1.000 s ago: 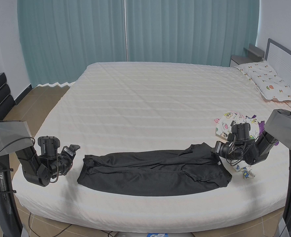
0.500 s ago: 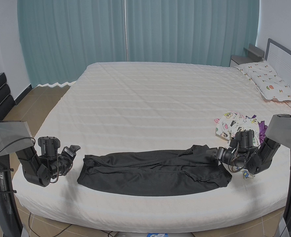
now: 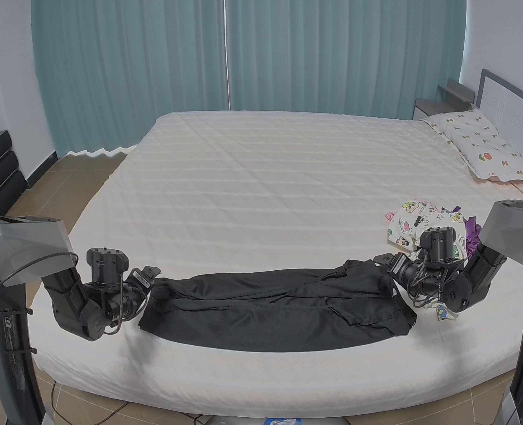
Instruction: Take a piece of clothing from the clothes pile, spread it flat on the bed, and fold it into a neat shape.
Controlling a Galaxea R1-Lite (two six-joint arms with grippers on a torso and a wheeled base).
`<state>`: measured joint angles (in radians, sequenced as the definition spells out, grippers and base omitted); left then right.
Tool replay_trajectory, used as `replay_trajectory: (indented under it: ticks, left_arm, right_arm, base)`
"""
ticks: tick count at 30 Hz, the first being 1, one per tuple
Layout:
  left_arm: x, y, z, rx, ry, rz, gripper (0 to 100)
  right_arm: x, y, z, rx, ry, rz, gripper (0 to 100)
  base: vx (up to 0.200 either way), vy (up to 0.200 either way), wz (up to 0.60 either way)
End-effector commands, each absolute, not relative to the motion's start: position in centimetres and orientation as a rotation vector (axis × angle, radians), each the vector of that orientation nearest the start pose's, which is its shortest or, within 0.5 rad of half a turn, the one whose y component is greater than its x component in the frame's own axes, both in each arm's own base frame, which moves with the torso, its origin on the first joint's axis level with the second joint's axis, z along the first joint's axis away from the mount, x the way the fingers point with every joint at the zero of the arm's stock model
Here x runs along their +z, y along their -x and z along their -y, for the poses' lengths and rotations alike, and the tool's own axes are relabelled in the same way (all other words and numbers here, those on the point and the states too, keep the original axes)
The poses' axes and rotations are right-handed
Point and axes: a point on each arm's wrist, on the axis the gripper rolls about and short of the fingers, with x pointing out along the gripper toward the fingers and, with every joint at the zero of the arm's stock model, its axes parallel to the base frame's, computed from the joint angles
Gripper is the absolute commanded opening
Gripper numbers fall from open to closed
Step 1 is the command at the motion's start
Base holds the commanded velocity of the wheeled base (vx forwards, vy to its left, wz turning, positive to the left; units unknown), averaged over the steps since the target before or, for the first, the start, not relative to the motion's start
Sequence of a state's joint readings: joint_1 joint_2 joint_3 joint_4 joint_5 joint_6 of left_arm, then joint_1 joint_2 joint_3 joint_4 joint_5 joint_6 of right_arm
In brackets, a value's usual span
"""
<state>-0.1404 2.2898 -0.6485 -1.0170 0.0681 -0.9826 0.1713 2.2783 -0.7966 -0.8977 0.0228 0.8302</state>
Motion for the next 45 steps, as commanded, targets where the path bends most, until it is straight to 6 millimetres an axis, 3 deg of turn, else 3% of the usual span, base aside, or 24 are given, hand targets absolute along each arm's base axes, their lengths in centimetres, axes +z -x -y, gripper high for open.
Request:
replay_trajectory:
  ticks: [1, 12, 15, 20, 21, 26, 37, 45]
  left_arm:
    - [-1.6, -33.8, 6.4, 0.215, 0.804, -0.624, 100]
    - [-1.8, -36.2, 5.5, 0.216, 0.65, -0.596, 100]
    - [-2.6, -37.1, 5.3, 0.212, 0.601, -0.602, 100]
    - [-3.8, -37.0, 5.5, 0.214, 0.577, -0.646, 100]
    - [-4.3, -36.8, 5.4, 0.221, 0.558, -0.674, 0]
    - [-4.6, -36.8, 5.1, 0.23, 0.528, -0.698, 0]
    - [-2.4, -37.9, 2.8, 0.248, 0.578, -0.534, 0]
    - [-2.2, -38.0, 2.8, 0.178, 0.601, -0.47, 0]
  right_arm:
    - [0.1, -35.7, -7.5, -0.074, -0.795, -0.645, 100]
    - [-0.9, -34.1, -6.8, -0.114, -0.845, -0.668, 100]
    - [-1.0, -33.4, -6.6, -0.112, -0.862, -0.655, 100]
    - [-1.0, -33.0, -6.4, -0.111, -0.871, -0.652, 100]
    - [-1.1, -33.0, -6.4, -0.112, -0.871, -0.657, 100]
    - [-1.0, -32.9, -6.3, -0.116, -0.872, -0.655, 100]
    - [-1.3, -32.0, -6.1, -0.08, -0.881, -0.652, 100]
    - [-1.6, -31.9, -6.2, -0.08, -0.88, -0.661, 100]
  base:
    - [0.0, 0.0, 0.0]
    - [0.0, 0.0, 0.0]
    - [0.0, 0.0, 0.0]
    - [0.0, 0.0, 0.0]
    - [0.0, 0.0, 0.0]
    - [0.0, 0.0, 0.0]
    - [0.0, 0.0, 0.0]
    - [0.0, 0.0, 0.0]
